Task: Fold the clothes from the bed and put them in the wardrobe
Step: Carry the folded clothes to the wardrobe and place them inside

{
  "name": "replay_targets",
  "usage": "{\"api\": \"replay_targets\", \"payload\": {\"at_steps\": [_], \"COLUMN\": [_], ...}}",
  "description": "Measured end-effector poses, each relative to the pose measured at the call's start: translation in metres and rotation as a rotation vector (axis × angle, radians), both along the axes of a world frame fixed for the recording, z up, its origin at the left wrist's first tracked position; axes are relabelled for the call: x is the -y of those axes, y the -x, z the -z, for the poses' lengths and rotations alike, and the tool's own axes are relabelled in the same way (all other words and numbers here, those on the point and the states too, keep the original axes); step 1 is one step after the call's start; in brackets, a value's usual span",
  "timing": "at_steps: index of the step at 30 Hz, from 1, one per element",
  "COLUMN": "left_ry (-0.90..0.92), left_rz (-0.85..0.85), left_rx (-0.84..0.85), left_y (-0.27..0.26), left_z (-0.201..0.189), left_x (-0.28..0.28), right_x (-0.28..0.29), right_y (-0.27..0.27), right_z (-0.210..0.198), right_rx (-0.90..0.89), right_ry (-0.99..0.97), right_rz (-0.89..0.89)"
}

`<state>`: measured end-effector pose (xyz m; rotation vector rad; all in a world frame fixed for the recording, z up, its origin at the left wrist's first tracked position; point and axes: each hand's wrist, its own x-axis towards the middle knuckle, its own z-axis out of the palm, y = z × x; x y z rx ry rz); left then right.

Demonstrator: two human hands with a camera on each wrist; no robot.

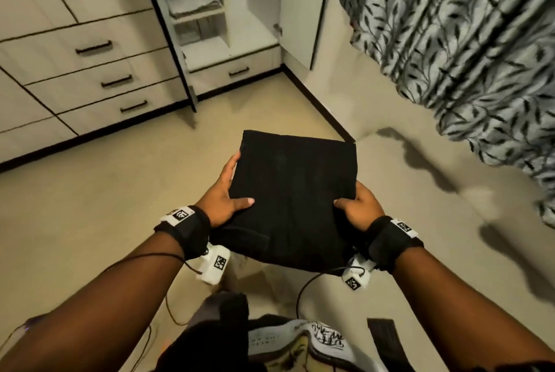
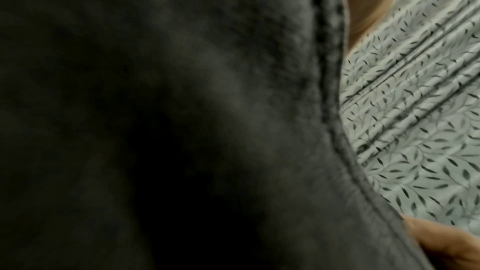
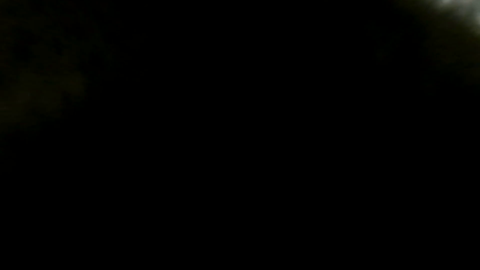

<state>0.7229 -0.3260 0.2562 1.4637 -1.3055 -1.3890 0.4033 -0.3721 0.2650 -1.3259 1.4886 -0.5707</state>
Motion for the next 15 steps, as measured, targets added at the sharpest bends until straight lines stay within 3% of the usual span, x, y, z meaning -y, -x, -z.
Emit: {"api": "replay_targets", "payload": {"at_steps": [6, 15], "left_ry": [0.06, 0.16], "left_rz": [-0.128, -0.163], "left_rx": [-0.066, 0.0], "left_y": [-0.1, -0.275], "left_z": [-0.007, -0.072], "left_x": [0.05, 0.124], "right_x": [0.089, 0.202], "right_y": [-0.111, -0.293], "right_z": [-0.034, -0.065], "right_rx": [-0.022, 0.016], "right_ry": [0.05, 0.132], "right_rz": [-0.096, -0.159]}}
